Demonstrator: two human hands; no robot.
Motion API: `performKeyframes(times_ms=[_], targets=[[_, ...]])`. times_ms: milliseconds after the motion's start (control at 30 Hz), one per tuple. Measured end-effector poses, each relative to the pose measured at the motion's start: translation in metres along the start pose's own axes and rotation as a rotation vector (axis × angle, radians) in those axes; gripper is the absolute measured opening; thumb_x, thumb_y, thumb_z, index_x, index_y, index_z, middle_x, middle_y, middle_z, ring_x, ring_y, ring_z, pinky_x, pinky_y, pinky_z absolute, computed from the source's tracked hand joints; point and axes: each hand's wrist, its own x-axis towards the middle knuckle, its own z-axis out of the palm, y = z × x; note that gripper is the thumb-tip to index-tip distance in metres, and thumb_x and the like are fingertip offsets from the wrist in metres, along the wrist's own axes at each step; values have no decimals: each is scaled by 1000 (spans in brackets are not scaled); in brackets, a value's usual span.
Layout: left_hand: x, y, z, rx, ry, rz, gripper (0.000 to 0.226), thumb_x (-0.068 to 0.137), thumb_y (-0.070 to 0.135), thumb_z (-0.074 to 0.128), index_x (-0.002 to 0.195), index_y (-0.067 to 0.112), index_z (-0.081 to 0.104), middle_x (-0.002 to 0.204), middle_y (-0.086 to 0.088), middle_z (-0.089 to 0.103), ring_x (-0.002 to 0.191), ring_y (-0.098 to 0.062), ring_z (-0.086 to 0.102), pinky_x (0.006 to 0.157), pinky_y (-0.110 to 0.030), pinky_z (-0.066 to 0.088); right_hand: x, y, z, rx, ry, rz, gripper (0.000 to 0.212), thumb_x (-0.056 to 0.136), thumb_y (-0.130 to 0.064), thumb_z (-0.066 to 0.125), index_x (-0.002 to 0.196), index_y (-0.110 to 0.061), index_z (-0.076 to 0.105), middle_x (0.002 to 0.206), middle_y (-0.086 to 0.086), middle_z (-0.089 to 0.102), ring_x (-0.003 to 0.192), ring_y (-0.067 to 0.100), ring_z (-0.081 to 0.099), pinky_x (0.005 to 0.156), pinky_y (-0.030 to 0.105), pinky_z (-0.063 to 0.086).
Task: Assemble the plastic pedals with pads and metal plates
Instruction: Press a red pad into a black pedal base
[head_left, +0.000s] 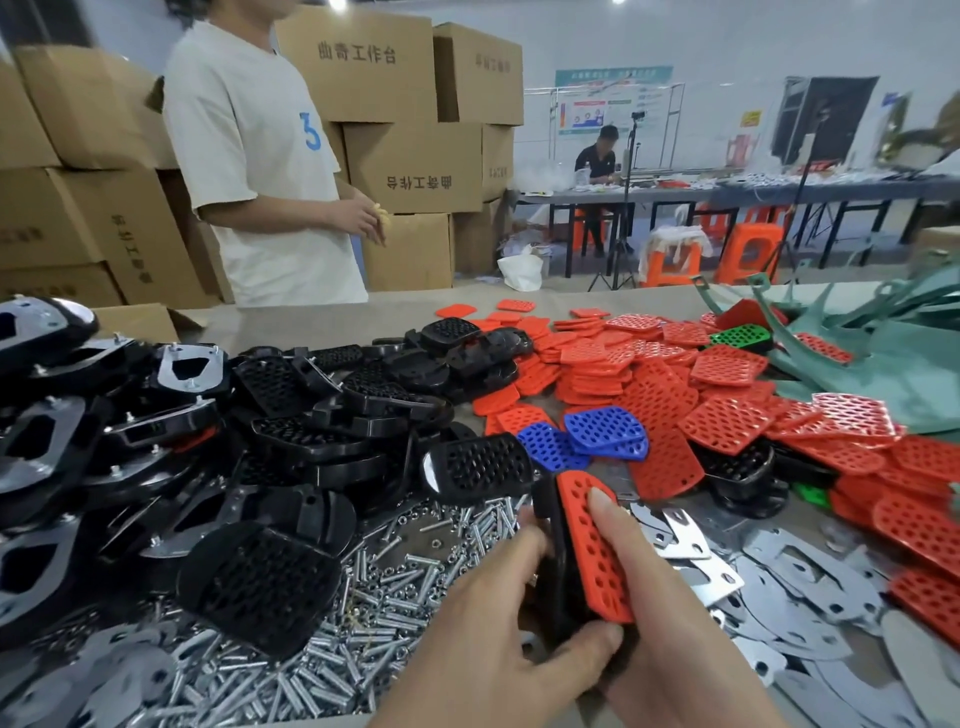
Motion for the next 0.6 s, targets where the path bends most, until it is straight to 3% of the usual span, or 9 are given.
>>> performKeyframes(times_ms=[67, 167, 200, 267, 333, 400, 433, 500, 600], targets=[[-1, 1, 0, 33, 19, 15, 42, 75, 47, 72, 115, 46, 57, 110, 13, 70, 102, -5, 68, 90, -31, 56, 10, 2, 0, 33, -19, -32, 40, 94, -27, 53, 88, 9, 68, 61, 19, 70, 42, 20, 67, 37, 21, 48], [-1, 2, -2, 61, 11, 26, 48, 74, 53, 70, 118, 57, 52, 110, 18, 68, 104, 0, 65, 89, -26, 53, 15, 4, -5, -26, 53, -50, 45, 98, -32, 56, 102, 10, 73, 58, 19, 70, 46, 17, 69, 46, 21, 53], [-1, 2, -3, 52, -15, 8, 52, 73, 55, 71, 119, 61, 48, 112, 22, 68, 104, 3, 65, 90, -25, 52, 18, 5, -6, -62, 98, -47, 45, 93, -37, 63, 101, 5, 78, 58, 18, 71, 46, 17, 69, 46, 21, 53], [-1, 1, -1, -94, -121, -68, 58, 72, 56, 77, 121, 64, 47, 117, 23, 69, 108, 2, 66, 96, -28, 51, 14, 9, -8, -150, 115, -67, 43, 65, -51, 79, 82, -12, 83, 68, 17, 75, 53, 21, 72, 47, 25, 55], [-2, 1, 2, -277, -107, -113, 47, 76, 59, 76, 119, 57, 57, 119, 16, 71, 112, -5, 67, 99, -29, 50, 11, 13, -10, -227, 87, -124, 41, 55, -55, 90, 78, -22, 82, 75, 13, 77, 62, 21, 74, 59, 31, 58], [0, 1, 3, -335, 7, -141, 26, 83, 62, 64, 109, 57, 64, 111, 18, 74, 106, 1, 68, 88, -14, 50, 10, 16, -10, -296, 69, -172, 46, 57, -68, 84, 82, -30, 82, 79, 8, 79, 70, 18, 77, 69, 31, 57], [1, 2, 1, -354, 33, -152, 20, 86, 62, 60, 105, 59, 65, 107, 20, 74, 102, 4, 69, 81, -8, 49, 10, 17, -11, -310, 56, -187, 49, 57, -74, 83, 83, -33, 82, 79, 5, 80, 72, 16, 77, 66, 28, 57], [3, 0, 0, -389, 55, -164, 20, 88, 60, 59, 103, 52, 69, 104, 16, 76, 99, 1, 70, 76, -8, 49, 13, 18, -11, -308, 31, -218, 45, 60, -73, 73, 84, -35, 81, 81, 3, 80, 74, 14, 78, 59, 20, 56], [6, -1, 1, -440, 186, -175, 36, 82, 53, 60, 103, 27, 75, 98, 5, 78, 93, -7, 74, 72, -12, 53, 17, 24, -12, -261, 0, -207, 50, 65, -76, 80, 94, -35, 81, 97, 5, 81, 92, 19, 78, 78, 32, 60]])
